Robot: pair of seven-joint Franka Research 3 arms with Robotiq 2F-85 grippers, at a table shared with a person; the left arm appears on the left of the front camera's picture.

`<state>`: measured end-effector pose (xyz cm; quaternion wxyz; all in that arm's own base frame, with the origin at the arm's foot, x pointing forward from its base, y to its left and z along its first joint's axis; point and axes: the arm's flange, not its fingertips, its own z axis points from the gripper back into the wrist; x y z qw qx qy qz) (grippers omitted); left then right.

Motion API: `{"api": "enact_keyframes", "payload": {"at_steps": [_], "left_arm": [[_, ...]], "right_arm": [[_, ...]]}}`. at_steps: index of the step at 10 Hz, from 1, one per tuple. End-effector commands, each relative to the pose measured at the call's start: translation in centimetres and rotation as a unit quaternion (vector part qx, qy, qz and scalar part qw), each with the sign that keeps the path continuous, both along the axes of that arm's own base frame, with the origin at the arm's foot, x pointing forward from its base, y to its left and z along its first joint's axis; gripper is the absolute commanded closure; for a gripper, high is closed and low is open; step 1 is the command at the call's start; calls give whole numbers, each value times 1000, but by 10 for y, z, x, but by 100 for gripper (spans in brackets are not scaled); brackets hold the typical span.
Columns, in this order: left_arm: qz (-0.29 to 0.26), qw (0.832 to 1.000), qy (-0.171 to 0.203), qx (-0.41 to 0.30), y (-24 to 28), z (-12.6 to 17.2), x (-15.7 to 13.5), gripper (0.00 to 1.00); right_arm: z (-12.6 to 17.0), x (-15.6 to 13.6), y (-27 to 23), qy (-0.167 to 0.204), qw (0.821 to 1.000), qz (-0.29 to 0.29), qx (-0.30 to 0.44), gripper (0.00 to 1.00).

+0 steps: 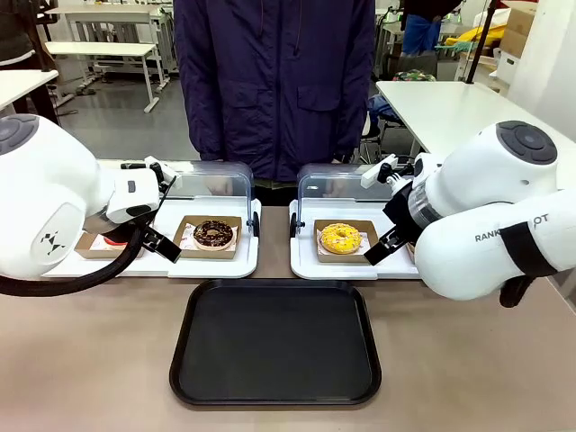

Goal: Move the third donut from the left to the tray.
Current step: Pick up the Paper togo box containing the Donut indicated by the person and place it on the Handle tray.

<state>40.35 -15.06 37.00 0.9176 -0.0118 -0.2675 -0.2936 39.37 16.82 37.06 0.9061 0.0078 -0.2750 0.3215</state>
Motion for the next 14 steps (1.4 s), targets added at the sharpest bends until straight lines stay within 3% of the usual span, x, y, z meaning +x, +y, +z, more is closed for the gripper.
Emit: {"api": "enact_keyframes", "payload": {"at_steps": [1,5,7,8,10,12,14], "left_arm": [[0,1000,0,0,0,0,0,0],[0,1000,0,0,0,0,0,0],[-25,998,22,-54,8,48,13,0],[-31,996,38,-80,25,77,23,0],[-53,990,55,-119,68,129,32,0],[-146,975,76,-147,115,163,38,0],[-236,953,68,-177,176,179,42,0]], "right_arm": [[0,0,0,0,1000,-1,1,0],[0,0,0,0,1000,0,0,0],[53,13,-6,-4,1000,-2,14,0],[85,16,-16,9,1000,-3,24,0],[146,10,-57,1,997,-4,77,0],[183,10,-120,5,992,33,120,0],[196,17,-193,-2,980,94,175,0]]}}
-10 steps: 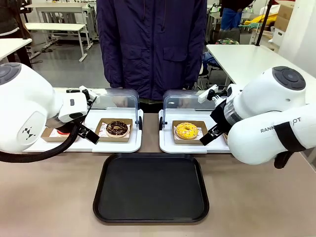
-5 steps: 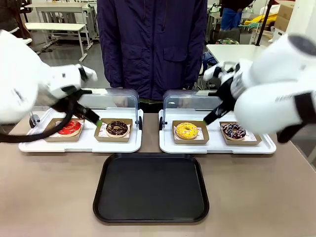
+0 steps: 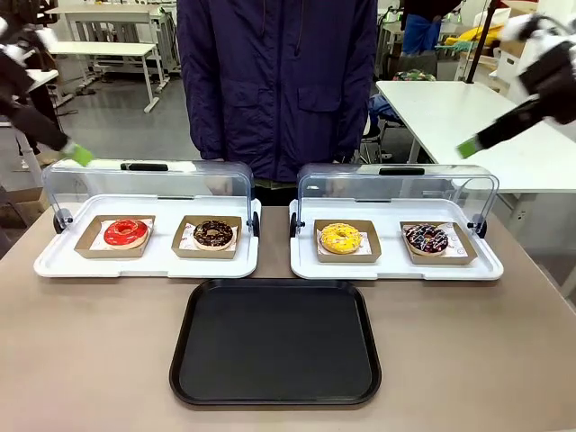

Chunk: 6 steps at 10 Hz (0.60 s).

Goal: Move the third donut from the left to the tray.
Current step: Pick up the Paper togo box containing the Donut indicated by the person and place it on the Handle tray.

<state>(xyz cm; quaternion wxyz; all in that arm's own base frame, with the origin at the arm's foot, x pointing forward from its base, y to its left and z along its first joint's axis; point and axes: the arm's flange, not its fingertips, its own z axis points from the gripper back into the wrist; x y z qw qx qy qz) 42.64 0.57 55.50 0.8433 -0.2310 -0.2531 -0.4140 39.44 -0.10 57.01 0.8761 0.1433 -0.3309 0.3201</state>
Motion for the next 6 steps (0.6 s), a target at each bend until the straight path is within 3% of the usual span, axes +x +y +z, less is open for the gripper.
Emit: {"api": "enact_keyframes", "payload": {"at_steps": [1,3,6], "left_arm": [[-71,997,-13,-15,55,-6,20,0],[-93,992,-47,-72,114,-11,10,0],[-113,982,-75,-134,160,-50,17,0]], "right_arm": [[-4,17,-65,-11,995,76,63,0],[-14,4,-123,-51,987,97,115,0],[-34,-14,-180,-78,979,117,147,0]]}}
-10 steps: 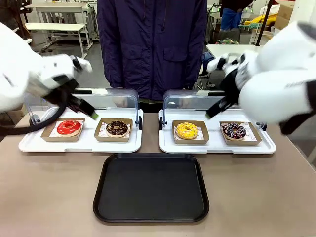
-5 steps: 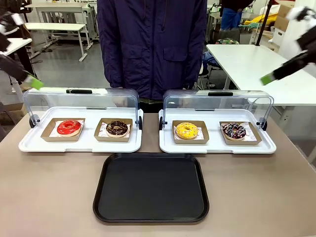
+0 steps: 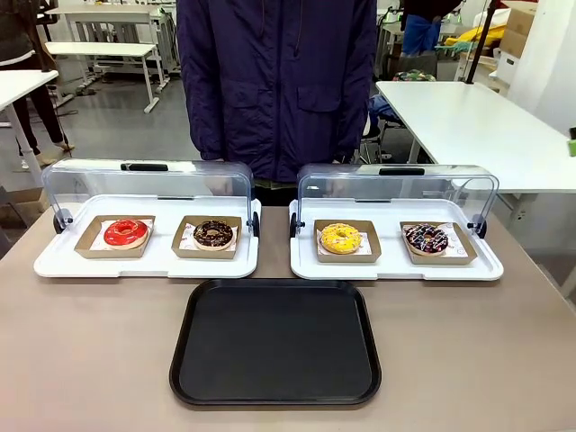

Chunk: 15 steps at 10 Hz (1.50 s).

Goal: Move the third donut from the left to the tray.
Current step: Pick up the Paper togo box containing the Donut indicated by the person and place it on the Handle tray.

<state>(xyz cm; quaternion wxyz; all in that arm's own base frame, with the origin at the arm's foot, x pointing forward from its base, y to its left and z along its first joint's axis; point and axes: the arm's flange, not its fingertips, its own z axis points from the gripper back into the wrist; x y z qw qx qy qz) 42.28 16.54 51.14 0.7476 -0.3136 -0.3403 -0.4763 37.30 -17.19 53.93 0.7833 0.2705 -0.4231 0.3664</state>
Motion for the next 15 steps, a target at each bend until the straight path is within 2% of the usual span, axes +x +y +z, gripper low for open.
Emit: {"api": "enact_keyframes", "payload": {"at_steps": [1,4,7,8,9,10,15], "left_arm": [[-25,999,-8,-29,4,-15,18,0],[-40,998,-30,-42,-12,-31,13,0],[-32,997,-26,-61,-19,-38,5,0],[-29,996,-43,-71,-21,-40,6,0],[-19,994,-64,-89,-19,-36,2,0],[-30,998,-17,-50,-17,-36,11,0],[-30,998,-17,-50,-17,-36,11,0]], "right_arm": [[-11,4,-14,-16,999,28,13,0],[-26,1,-29,-40,998,36,29,0],[-33,-1,-31,-48,998,36,30,0],[-32,2,-33,-56,997,37,28,0],[-37,-3,-31,-32,999,31,31,0],[-37,-3,-31,-32,999,31,31,0],[-37,-3,-31,-32,999,31,31,0]]}}
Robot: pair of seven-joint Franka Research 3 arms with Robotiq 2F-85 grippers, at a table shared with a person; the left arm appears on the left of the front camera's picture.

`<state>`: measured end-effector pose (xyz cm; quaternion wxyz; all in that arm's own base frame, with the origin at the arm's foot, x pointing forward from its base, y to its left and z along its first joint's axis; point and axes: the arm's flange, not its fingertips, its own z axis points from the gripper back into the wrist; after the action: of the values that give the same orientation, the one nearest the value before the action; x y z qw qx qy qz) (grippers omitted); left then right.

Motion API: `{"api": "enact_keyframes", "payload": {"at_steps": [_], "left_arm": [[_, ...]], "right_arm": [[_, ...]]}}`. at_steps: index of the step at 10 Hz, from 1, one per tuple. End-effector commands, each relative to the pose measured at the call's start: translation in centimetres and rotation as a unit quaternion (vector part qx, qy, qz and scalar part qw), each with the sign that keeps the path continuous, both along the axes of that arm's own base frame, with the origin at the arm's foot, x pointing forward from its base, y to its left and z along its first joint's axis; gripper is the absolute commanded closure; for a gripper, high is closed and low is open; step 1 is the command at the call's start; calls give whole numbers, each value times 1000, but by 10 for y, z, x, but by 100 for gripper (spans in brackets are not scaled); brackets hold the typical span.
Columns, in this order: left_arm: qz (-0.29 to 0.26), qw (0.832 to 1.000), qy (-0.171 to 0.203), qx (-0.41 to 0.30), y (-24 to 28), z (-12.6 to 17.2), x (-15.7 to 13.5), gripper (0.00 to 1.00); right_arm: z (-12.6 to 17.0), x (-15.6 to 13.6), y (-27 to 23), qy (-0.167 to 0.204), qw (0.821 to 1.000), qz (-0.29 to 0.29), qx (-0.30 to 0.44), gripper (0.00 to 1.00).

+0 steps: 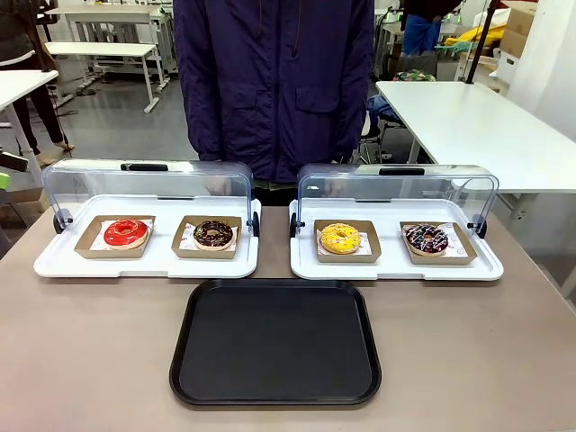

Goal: Move the third donut from the left to the tray.
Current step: Pick up the Paper togo box containing the Donut indicated by the person and place it on the Handle tray.

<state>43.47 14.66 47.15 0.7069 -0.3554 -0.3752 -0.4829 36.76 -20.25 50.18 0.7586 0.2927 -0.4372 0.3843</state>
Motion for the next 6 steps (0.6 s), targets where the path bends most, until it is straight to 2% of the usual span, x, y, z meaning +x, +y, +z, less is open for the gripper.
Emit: {"api": "enact_keyframes", "payload": {"at_steps": [1,6], "left_arm": [[-3,1000,5,8,2,4,-1,0],[-3,1000,5,8,2,4,-1,0]], "right_arm": [[0,2,0,-14,1000,3,10,0],[0,2,0,-14,1000,3,10,0]]}}
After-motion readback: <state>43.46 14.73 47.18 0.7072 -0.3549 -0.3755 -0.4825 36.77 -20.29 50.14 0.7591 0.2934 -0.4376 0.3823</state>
